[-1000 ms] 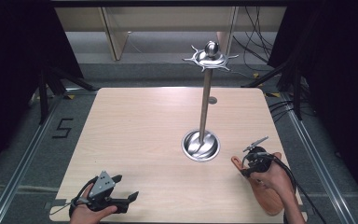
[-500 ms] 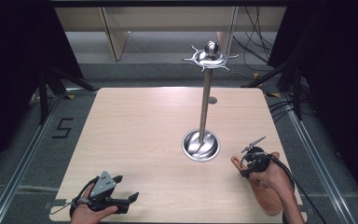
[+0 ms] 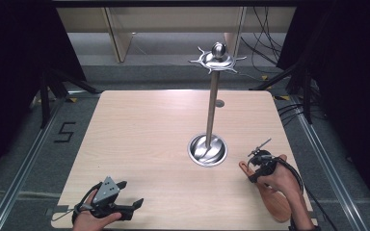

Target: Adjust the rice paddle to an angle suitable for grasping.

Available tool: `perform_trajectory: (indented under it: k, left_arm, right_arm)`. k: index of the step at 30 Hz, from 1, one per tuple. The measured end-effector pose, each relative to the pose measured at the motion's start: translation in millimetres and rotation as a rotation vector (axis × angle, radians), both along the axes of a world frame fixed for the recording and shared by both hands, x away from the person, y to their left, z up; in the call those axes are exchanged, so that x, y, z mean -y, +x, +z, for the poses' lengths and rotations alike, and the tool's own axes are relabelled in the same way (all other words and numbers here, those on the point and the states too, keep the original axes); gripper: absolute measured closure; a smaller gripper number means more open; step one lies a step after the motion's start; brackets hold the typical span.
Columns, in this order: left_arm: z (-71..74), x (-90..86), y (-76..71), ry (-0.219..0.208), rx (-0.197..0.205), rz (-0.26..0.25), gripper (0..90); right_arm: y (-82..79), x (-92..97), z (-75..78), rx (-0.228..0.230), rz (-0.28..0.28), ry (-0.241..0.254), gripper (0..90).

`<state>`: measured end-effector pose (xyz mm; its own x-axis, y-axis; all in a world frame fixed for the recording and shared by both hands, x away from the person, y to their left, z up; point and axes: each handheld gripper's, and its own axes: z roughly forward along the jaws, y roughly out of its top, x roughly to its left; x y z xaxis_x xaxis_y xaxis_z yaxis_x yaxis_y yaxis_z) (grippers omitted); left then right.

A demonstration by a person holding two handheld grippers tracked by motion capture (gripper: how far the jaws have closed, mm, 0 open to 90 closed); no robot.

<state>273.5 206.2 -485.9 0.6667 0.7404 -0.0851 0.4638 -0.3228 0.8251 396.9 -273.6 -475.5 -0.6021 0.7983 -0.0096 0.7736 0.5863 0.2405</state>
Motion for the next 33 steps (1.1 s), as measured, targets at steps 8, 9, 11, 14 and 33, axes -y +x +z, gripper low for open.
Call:
perform_trajectory:
  k: [8, 9, 11, 14, 33]
  left_arm:
    - [-0.4, 0.9, -0.1, -0.007, 0.003, 0.003, 14.8]
    - [-0.4, 0.9, -0.1, -0.007, 0.003, 0.003, 14.8]
    - [0.4, 0.4, 0.0, -0.005, -0.004, 0.002, 14.8]
    - [0.5, 0.8, -0.4, -0.007, -0.005, 0.011, 14.8]
    - [0.2, -2.9, 1.2, -0.014, -0.001, 0.006, 14.8]
  right_arm:
    - [4.7, -6.5, 2.4, -0.053, 0.024, -0.044, 58.6]
    - [4.0, -8.1, 2.0, -0.059, 0.003, -0.038, 59.2]
    - [5.8, -8.7, 2.7, -0.065, 0.015, -0.056, 59.3]
    - [6.9, -10.1, 2.8, -0.075, 0.015, -0.059, 59.8]
    - [15.1, -10.1, 3.3, -0.129, -0.008, -0.086, 65.3]
